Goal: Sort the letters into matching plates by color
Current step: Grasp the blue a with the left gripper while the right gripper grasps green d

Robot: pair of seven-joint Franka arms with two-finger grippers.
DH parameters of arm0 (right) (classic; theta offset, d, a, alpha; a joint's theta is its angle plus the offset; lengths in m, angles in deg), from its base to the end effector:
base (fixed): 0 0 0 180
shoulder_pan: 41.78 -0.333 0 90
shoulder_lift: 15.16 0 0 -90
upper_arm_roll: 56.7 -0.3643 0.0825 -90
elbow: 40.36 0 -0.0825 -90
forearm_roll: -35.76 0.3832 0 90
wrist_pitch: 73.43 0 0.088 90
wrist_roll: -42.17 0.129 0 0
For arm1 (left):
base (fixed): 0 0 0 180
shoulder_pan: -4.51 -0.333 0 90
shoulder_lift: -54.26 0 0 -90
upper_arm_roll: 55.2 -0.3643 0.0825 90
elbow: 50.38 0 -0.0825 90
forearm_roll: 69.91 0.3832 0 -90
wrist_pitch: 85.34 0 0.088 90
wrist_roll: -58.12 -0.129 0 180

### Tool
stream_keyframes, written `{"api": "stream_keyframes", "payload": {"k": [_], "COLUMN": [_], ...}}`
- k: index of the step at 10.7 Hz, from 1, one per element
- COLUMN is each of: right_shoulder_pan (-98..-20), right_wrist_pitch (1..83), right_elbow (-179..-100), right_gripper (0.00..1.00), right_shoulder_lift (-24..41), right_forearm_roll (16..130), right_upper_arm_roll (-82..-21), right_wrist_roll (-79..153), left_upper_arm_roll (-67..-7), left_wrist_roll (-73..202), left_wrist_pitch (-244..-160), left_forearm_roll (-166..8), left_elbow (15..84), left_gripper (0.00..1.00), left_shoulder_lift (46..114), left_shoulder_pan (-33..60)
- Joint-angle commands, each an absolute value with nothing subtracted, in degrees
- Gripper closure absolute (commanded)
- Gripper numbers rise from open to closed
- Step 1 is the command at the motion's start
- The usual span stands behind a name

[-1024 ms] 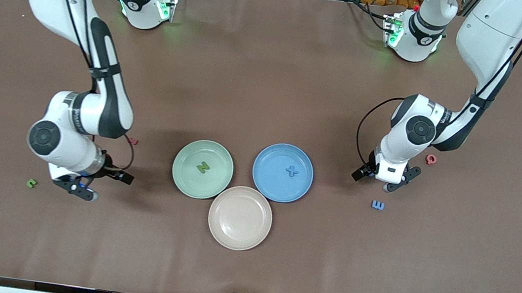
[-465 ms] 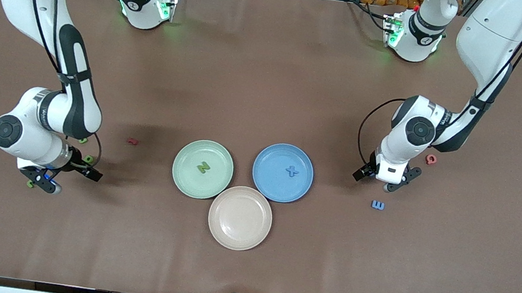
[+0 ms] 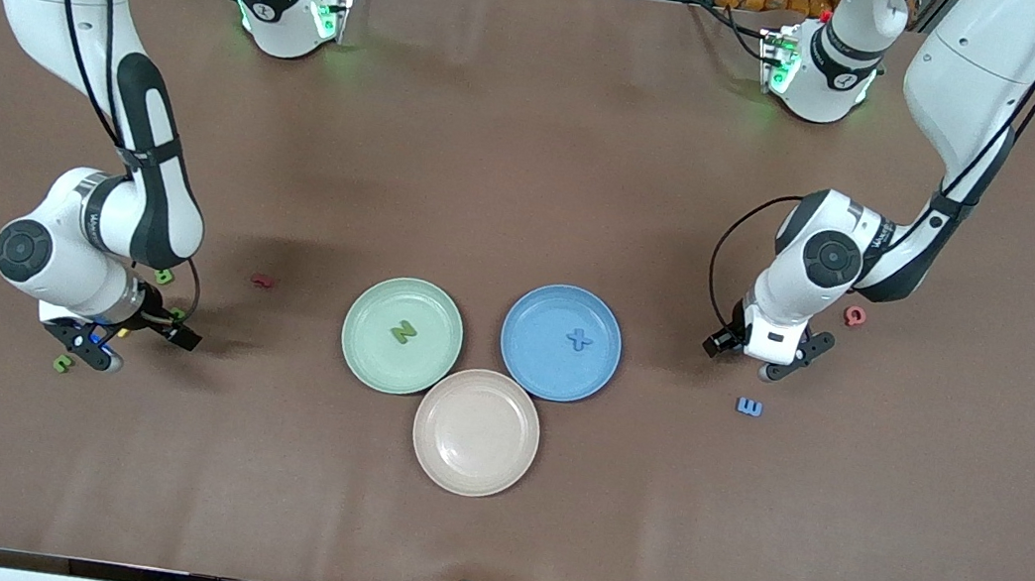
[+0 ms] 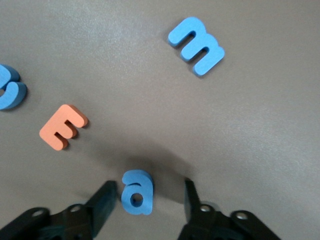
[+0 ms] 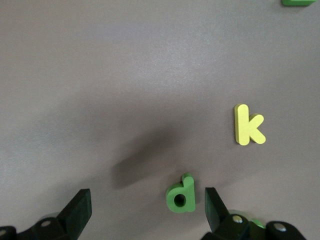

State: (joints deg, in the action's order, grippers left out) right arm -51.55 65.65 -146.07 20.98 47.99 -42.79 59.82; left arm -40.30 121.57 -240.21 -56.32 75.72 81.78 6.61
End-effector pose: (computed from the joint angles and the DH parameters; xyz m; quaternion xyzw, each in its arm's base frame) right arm 0.6663 -0.0323 0.2055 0.9688 -0.2476 -0.0107 0.0040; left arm 0.5512 -0.1750 0.1937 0.9507 0.3091 0.0141 0.0207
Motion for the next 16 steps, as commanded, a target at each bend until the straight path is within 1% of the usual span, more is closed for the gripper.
{"api": "stream_keyframes", "payload": {"k": [1, 2, 4, 7, 9, 12, 16], "right_shoulder_pan": [-50.2, -50.2, -50.2, -50.0, -49.6, -49.1, -49.0], "right_wrist_pitch": [69.4, 69.5, 69.5, 69.5, 70.2, 71.5, 72.7], "right_elbow": [-151.3, -151.6, -152.1, -153.2, -153.6, -154.5, -154.7], "right_gripper": [0.00, 0.00, 0.06, 0.21, 0.34, 0.40, 0.55], "right_shoulder_lift": [18.4, 18.2, 17.6, 16.7, 16.7, 16.7, 17.2], "right_forearm_roll": [47.3, 47.3, 47.3, 47.4, 47.4, 47.4, 47.4], "right_upper_arm_roll": [-43.8, -43.8, -43.8, -43.9, -43.9, -44.0, -44.0], "right_wrist_roll": [59.5, 59.5, 59.5, 59.5, 58.5, 57.4, 57.3], "left_upper_arm_roll": [-40.1, -40.0, -40.0, -39.9, -39.3, -39.2, -39.2], "left_wrist_roll": [124.2, 124.6, 124.7, 124.1, 124.4, 125.8, 130.2], "left_wrist_pitch": [-241.3, -241.3, -241.3, -241.2, -241.0, -240.6, -240.6], "left_forearm_roll": [-53.8, -53.8, -53.8, -53.7, -53.7, -53.8, -53.8], "left_elbow": [76.3, 76.3, 76.2, 75.0, 73.4, 70.9, 66.2], "left_gripper": [1.00, 1.00, 1.00, 1.00, 1.00, 1.00, 1.00], "left_shoulder_lift": [81.6, 81.5, 81.5, 80.9, 79.3, 79.0, 79.7], "left_shoulder_pan": [6.4, 6.4, 6.2, 6.4, 7.0, 11.2, 17.4]}}
